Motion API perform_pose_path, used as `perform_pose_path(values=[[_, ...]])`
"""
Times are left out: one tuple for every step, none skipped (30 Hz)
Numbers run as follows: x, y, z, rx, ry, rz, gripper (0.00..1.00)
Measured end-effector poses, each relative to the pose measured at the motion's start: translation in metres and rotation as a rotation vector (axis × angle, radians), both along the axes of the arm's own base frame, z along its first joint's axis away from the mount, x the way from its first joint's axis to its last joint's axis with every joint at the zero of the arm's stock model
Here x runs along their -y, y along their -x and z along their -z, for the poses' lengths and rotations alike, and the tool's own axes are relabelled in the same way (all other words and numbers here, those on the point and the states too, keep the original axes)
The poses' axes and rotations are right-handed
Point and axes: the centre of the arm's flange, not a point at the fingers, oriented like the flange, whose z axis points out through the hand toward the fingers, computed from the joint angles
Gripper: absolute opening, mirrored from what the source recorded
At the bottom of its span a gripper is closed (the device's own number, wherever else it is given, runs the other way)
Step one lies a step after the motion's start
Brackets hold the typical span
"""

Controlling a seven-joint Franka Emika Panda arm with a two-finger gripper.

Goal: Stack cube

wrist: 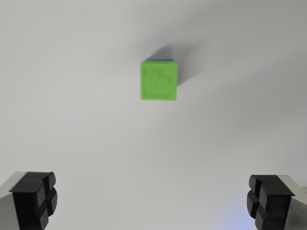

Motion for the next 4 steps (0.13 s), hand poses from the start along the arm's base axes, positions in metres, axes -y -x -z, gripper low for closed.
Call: perform_pose_path(values=[[0.0000,0.0000,0.0000,0.000,0.000,0.000,1.00],[0.0000,0.0000,0.0000,0.000,0.000,0.000,1.00],[0.0000,0.0000,0.0000,0.000,0.000,0.000,1.00],[0.0000,0.0000,0.0000,0.000,0.000,0.000,1.00]])
